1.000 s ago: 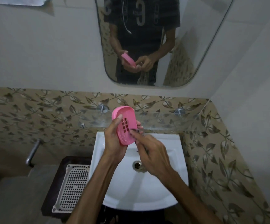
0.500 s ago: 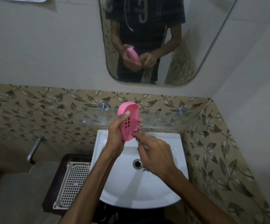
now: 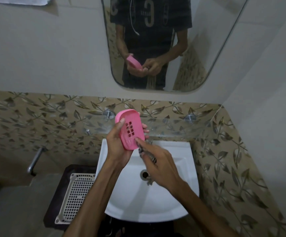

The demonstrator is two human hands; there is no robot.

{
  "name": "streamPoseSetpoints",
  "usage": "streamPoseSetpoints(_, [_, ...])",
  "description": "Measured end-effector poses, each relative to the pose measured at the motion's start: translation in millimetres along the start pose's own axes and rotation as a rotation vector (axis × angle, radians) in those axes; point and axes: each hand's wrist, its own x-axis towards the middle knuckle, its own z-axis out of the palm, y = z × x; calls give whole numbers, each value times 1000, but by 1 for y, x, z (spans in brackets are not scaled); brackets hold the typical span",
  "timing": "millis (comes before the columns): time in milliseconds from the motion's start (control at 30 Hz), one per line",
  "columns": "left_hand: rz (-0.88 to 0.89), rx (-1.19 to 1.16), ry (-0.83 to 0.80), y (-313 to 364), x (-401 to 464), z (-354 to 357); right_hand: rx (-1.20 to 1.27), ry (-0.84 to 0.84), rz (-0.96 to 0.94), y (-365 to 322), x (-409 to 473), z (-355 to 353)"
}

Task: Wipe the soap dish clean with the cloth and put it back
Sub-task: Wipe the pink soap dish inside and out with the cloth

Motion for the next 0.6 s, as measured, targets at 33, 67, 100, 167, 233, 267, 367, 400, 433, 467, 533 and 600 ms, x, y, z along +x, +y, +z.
streamPoseSetpoints(33, [-4, 0, -8, -1, -1, 1, -13, 38, 17, 4, 5, -3])
streamPoseSetpoints(67, [-9, -9, -11, -2, -1, 3, -4, 45, 35, 5, 5, -3])
streamPoseSetpoints(100, [-14, -25, -19, -2, -2, 3, 12, 20, 25, 3, 3, -1])
streamPoseSetpoints(167, [-25, -41, -42, -3, -2, 1, 1, -78, -20, -4, -7, 3])
streamPoseSetpoints(233, [-38, -32, -59, -2, -1, 2, -65, -72, -32, 3, -5, 0])
streamPoseSetpoints(267, [-37, -27, -61, -3, -1, 3, -89, -29, -19, 8, -1, -2])
streamPoseSetpoints(367, [-36, -30, -57, -6, -2, 4, -90, -35, -20, 3, -3, 0])
streamPoseSetpoints(400, [-39, -31, -59, -7, -2, 3, -79, -75, -35, -1, -8, 1])
streamPoseSetpoints(433, [-42, -26, -54, -7, -2, 3, -83, -87, -42, -2, -9, 1])
streamPoseSetpoints(467, [-42, -16, -46, -7, -2, 3, -88, -65, -41, 1, -6, -1])
streamPoseSetpoints(533, [-42, -4, -43, -8, -2, 4, -100, 7, -11, 7, 3, -3])
streamPoseSetpoints(600, [-44, -8, -51, -8, -3, 4, -82, -24, -4, 2, 0, -1])
